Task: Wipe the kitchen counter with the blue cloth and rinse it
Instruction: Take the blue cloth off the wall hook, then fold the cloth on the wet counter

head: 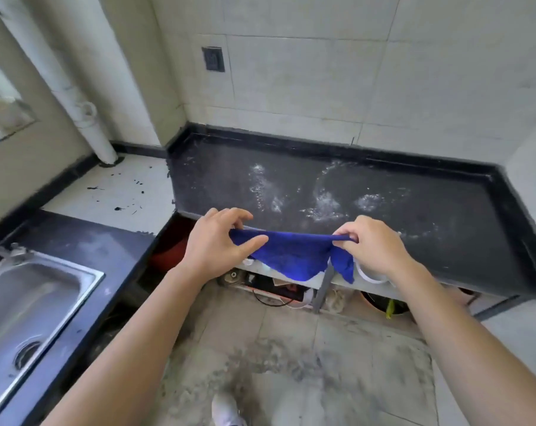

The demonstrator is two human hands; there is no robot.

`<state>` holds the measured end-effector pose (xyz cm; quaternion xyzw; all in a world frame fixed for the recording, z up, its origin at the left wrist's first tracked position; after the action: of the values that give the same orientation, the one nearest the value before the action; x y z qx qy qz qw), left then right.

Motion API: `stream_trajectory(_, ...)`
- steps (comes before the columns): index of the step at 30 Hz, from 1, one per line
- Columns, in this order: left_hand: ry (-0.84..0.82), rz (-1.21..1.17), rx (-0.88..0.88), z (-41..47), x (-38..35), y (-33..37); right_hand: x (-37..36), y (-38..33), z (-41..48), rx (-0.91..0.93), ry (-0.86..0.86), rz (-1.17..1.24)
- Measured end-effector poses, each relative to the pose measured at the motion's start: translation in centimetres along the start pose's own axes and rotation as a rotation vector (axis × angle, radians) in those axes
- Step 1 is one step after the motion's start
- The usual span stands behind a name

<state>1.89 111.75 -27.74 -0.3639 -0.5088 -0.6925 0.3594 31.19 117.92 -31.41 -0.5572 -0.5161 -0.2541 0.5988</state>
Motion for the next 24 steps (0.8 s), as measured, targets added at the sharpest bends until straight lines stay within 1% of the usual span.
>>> stream_trajectory(3, -0.067, -0.040, -0.034, 5.4, -4.2, -2.1, -0.4, 3.5, 3.2, -0.118, 0.016, -0.007)
stream_trajectory(7, -0.204, -0.037, -0.092, 13.6, -9.2, -5.8, -0.7, 7.5, 8.0, -0.305, 0.021, -0.072)
stream_trajectory(10, -0.262, -0.073, -0.137, 20.0, -11.5, -7.6, -0.3, 9.9, 11.3, -0.400, 0.056, 0.078)
stream_trajectory(11, -0.267, -0.093, -0.166, 22.1, -12.1, -7.8, 0.2, 10.4, 12.2, -0.414, 0.104, 0.126)
stream_trajectory(13, -0.244, -0.116, -0.248, 26.3, -13.0, -7.3, 1.3, 11.5, 13.8, -0.446, 0.260, 0.158)
stream_trajectory(16, -0.122, -0.113, -0.390, 31.2, -13.9, -5.2, 3.4, 12.5, 14.6, -0.460, 0.530, 0.175)
stream_trajectory(17, -0.073, -0.103, -0.433, 32.2, -14.4, -4.4, 3.8, 12.8, 14.6, -0.466, 0.589, 0.176)
stream_trajectory(19, 0.008, -0.106, -0.490, 33.0, -15.8, -3.6, 4.0, 13.7, 14.3, -0.466, 0.652, 0.156)
stream_trajectory(20, 0.025, -0.113, -0.505, 33.0, -16.8, -3.6, 3.5, 14.3, 14.2, -0.465, 0.657, 0.140)
stream_trajectory(22, -0.001, -0.103, -0.524, 31.9, -19.9, -4.3, 0.9, 16.0, 13.7, -0.485, 0.602, 0.121)
stream_trajectory(24, -0.117, -0.069, -0.516, 29.8, -24.5, -6.1, -3.5, 18.0, 13.4, -0.528, 0.463, 0.119)
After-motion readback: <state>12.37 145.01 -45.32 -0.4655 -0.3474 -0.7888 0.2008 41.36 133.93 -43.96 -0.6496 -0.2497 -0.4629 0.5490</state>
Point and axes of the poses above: each hand's wrist, its own z-axis towards the middle knuckle, its own x-axis out of the back of the hand, y = z × x, the point moved 5 cm from there along z, towards the middle knuckle, and after that the axes turned 8 degrees about -y, right-handed, at the moved point
